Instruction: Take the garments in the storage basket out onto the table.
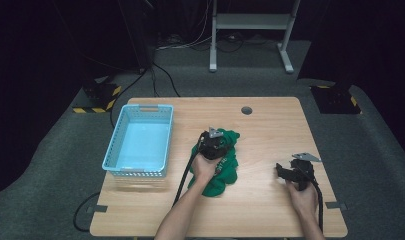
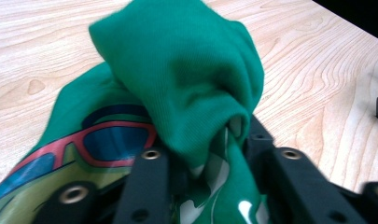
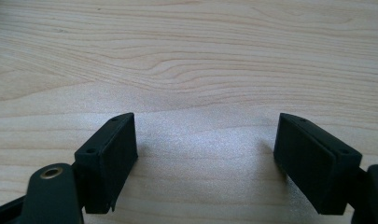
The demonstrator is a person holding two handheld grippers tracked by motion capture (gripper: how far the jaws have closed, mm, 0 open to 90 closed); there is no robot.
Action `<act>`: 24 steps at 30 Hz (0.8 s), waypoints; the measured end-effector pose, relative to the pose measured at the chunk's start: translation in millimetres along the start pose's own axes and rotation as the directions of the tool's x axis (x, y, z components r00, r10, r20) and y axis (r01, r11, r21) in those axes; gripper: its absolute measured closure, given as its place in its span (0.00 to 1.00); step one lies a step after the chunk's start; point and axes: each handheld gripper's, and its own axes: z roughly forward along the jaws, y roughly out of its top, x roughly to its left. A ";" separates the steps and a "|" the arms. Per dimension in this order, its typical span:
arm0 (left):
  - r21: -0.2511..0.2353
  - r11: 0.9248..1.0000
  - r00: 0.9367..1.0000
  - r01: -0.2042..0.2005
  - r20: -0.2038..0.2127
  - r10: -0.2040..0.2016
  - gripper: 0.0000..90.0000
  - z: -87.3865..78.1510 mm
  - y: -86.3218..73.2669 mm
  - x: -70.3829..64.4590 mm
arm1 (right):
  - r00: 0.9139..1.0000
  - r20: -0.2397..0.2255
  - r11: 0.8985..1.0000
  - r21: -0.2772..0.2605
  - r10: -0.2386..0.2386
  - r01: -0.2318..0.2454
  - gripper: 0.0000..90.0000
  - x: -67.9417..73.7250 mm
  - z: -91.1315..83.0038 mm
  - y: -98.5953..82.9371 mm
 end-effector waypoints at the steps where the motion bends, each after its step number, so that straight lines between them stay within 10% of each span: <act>1: 0.000 1.000 1.000 0.000 0.000 0.000 0.66 0.0 0.0 0.0 | 1.000 0.000 1.000 0.000 0.000 0.000 0.23 0.0 0.0 0.0; 6: -0.032 0.999 1.000 0.016 -0.011 -0.017 0.47 -7.0 2.7 1.2 | 1.000 0.000 1.000 0.000 0.000 0.000 0.23 0.0 0.0 0.0; 24: -0.063 0.998 0.999 0.005 -0.039 -0.007 0.37 -37.4 11.8 3.5 | 1.000 0.000 1.000 -0.001 -0.001 0.001 0.23 -0.1 0.1 0.0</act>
